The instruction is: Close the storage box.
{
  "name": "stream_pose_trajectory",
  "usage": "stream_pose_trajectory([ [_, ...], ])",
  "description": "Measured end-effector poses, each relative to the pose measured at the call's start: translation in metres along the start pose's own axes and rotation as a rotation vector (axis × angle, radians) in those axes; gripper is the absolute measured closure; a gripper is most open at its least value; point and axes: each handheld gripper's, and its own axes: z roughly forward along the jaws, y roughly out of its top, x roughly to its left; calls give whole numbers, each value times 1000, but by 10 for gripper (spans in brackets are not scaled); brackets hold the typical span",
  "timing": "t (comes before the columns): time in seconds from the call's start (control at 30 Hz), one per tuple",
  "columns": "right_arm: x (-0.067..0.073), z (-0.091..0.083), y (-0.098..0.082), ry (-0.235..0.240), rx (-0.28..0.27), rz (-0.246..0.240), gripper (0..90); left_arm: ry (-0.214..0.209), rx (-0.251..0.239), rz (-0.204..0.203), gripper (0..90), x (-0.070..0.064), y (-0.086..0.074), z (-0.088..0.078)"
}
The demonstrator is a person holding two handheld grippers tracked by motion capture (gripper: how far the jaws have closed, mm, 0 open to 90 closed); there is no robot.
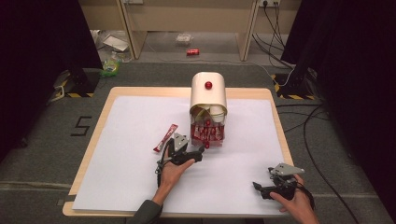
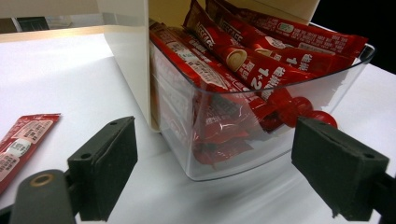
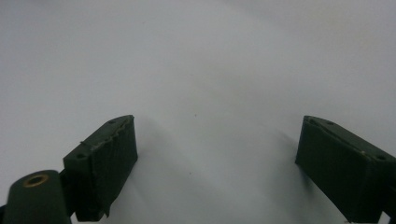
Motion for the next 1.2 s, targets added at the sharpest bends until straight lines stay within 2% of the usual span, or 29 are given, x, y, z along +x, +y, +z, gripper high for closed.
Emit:
stream_pose_trajectory([
  [0.6,0,0,0,0,0,0,127,20,3,-13,143,4,4,8],
  [1.2,0,0,0,0,0,0,127,41,1,1,144,5,6,14],
])
